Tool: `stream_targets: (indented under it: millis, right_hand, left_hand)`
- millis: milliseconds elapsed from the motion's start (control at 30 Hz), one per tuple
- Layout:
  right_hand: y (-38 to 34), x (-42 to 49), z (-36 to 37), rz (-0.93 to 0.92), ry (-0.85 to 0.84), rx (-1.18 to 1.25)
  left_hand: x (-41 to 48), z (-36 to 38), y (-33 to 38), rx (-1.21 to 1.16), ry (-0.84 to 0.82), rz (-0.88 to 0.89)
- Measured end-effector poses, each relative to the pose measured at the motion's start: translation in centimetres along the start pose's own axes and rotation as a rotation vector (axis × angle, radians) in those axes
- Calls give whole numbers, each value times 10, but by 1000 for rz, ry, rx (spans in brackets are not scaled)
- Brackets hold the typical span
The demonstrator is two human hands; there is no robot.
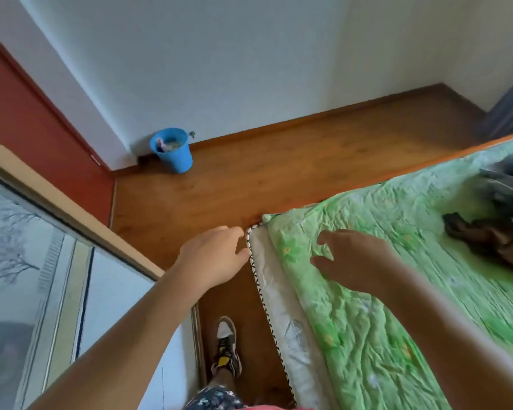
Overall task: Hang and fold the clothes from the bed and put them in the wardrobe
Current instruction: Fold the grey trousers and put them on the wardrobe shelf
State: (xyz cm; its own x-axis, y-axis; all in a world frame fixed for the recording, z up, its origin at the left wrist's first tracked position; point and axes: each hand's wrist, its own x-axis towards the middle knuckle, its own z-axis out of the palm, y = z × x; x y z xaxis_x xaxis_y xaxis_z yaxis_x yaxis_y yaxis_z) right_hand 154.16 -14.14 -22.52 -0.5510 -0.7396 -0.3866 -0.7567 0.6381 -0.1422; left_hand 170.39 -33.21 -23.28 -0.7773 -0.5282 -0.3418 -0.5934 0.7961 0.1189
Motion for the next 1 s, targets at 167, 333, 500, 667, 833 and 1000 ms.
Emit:
stream_targets:
  millis: [167,333,500,667,833,1000]
  right_hand:
    - [-10,44,-14,197,36,73]
    - [-2,65,-48,361,49,101]
    - [26,78,-56,488,70,117]
    - [37,124,-59,470,64,128]
    - [24,193,-84,421,82,158]
    - [8,285,-110,446,112,163]
  left_hand:
    - [114,-32,7,71,-23,218]
    - [184,-62,19,132,-67,394]
    - [231,-79,30,179,-71,464]
    - [265,-91,29,154,-56,471]
    - [321,-118,-5,173,-40,465]
    - [406,-141,-47,132,-20,510]
